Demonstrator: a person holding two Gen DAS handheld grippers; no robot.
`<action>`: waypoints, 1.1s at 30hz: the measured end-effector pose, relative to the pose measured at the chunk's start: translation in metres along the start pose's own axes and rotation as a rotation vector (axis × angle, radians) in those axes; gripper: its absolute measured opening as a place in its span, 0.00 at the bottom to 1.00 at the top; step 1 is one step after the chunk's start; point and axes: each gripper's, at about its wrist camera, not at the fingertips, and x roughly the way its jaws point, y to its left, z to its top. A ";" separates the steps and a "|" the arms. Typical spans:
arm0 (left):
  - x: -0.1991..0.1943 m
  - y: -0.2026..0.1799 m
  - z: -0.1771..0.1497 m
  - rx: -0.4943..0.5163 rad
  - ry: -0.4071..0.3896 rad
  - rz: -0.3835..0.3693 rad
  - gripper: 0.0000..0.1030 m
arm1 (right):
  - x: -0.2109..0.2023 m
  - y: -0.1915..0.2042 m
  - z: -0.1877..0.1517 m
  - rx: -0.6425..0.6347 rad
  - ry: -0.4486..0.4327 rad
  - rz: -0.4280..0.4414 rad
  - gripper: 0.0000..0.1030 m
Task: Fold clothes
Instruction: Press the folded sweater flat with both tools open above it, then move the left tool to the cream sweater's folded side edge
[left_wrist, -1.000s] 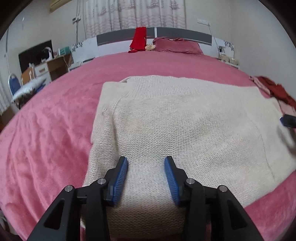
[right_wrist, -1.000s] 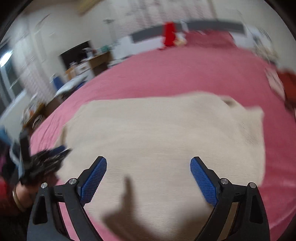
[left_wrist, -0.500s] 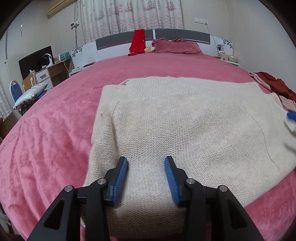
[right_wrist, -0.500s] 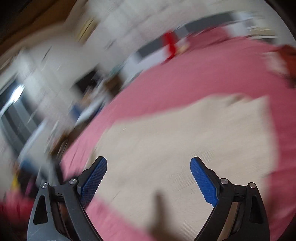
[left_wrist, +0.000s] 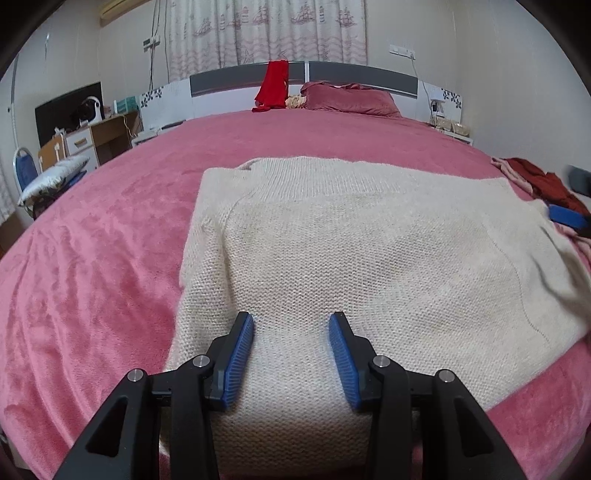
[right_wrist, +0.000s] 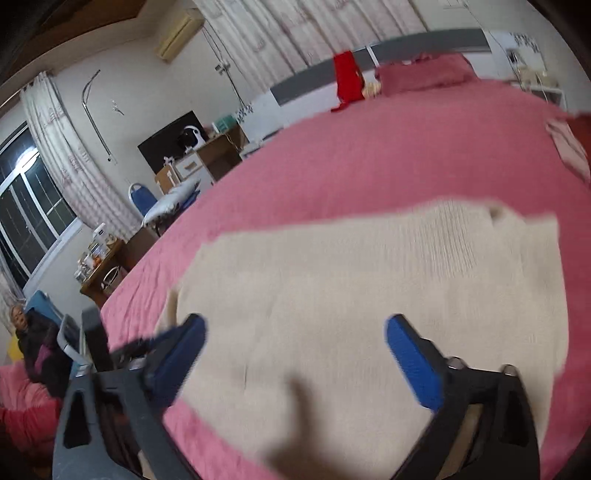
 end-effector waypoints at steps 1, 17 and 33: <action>0.000 0.001 0.000 -0.002 0.000 -0.003 0.43 | 0.012 0.000 0.008 0.006 0.020 0.003 1.00; 0.006 0.001 0.001 0.005 -0.016 0.003 0.44 | -0.007 -0.058 0.038 0.094 -0.031 -0.307 1.00; 0.009 0.000 0.001 0.025 -0.017 0.029 0.44 | 0.045 -0.018 -0.003 0.095 0.008 -0.238 1.00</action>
